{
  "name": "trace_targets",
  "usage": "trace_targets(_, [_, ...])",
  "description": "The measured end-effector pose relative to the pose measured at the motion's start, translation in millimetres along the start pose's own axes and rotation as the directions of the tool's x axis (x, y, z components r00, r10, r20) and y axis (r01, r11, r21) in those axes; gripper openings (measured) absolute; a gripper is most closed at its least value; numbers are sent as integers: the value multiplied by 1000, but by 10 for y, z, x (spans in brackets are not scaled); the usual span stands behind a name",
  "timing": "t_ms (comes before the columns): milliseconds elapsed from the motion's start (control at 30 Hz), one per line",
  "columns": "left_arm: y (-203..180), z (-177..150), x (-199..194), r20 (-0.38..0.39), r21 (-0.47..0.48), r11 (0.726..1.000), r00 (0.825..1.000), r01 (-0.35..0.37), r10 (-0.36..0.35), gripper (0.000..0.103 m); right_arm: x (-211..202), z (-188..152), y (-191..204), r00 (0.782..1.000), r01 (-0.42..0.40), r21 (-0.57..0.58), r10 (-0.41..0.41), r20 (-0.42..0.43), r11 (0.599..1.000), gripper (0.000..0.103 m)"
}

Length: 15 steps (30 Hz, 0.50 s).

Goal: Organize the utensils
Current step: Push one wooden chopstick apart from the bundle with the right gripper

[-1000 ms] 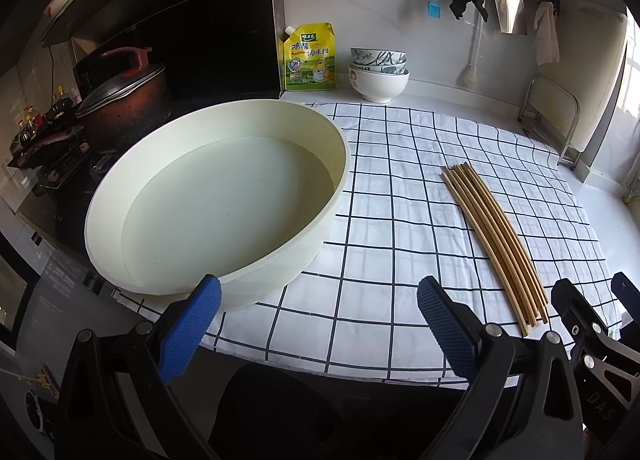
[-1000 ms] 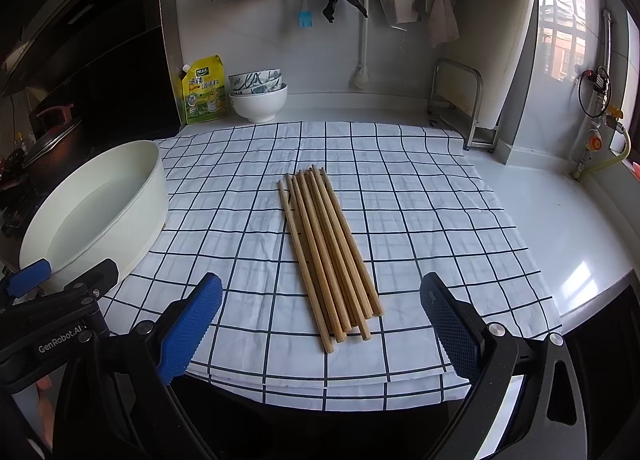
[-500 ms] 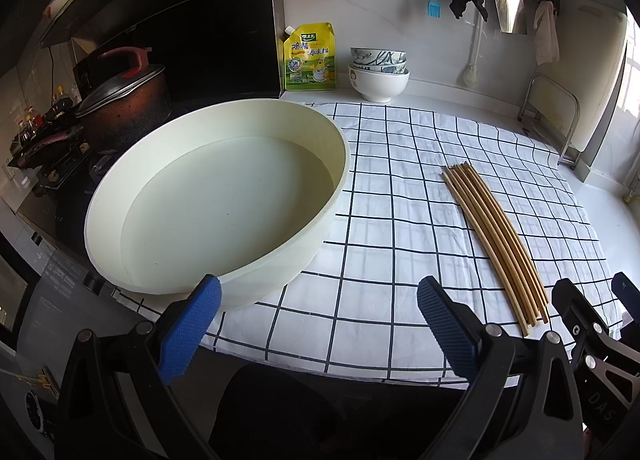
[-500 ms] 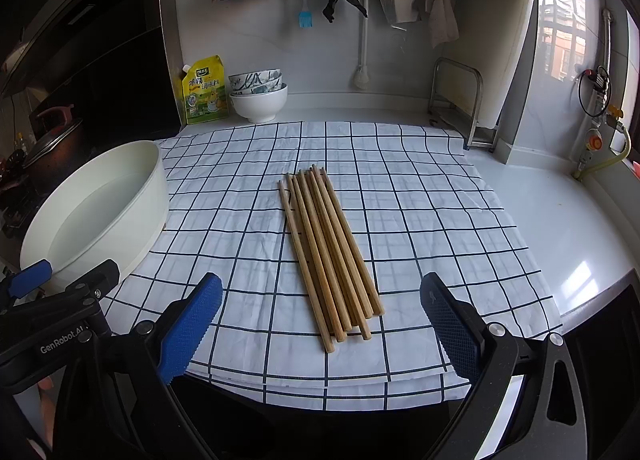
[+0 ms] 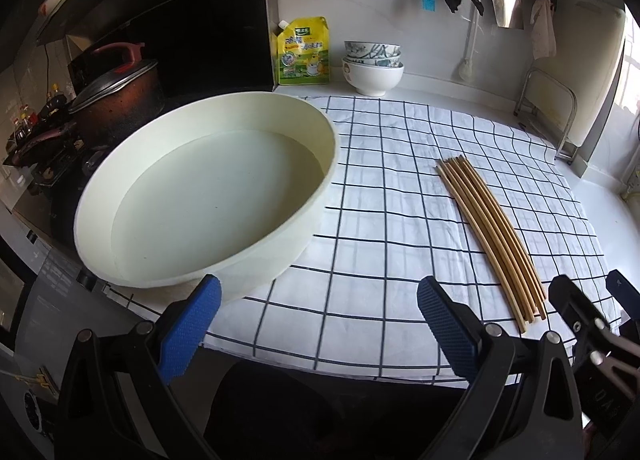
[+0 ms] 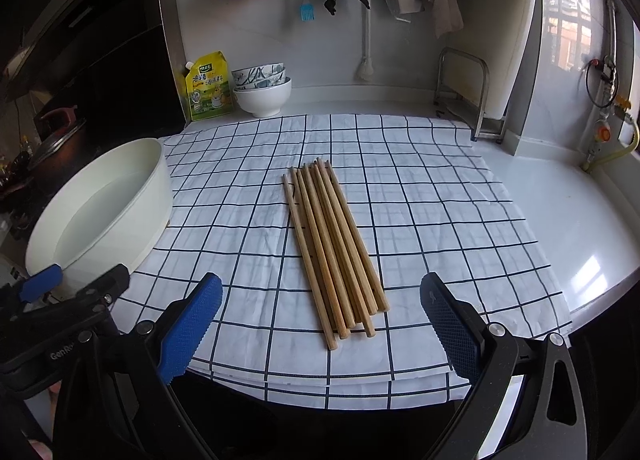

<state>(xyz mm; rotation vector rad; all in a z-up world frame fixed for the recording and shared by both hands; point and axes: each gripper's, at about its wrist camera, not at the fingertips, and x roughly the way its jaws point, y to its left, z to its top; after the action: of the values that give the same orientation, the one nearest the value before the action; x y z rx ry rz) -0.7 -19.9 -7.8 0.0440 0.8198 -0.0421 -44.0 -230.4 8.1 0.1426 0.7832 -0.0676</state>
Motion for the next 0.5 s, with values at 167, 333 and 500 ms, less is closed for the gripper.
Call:
trace_targets(167, [-154,-20,70,-20,24,999,999,27,-27,97,89,97,-270,998,-48,51,50,-30,998,95])
trace_targets(333, [-320,12,196,-49,34,998,997,54,-53,97,236,251,-515,999,2,8,-1,-46,1000,95])
trace_targets(500, [-488,120,349,-76,2,997,994,81,-80,97,590,340,-769,993,-6,-12,5,-117,1000,95])
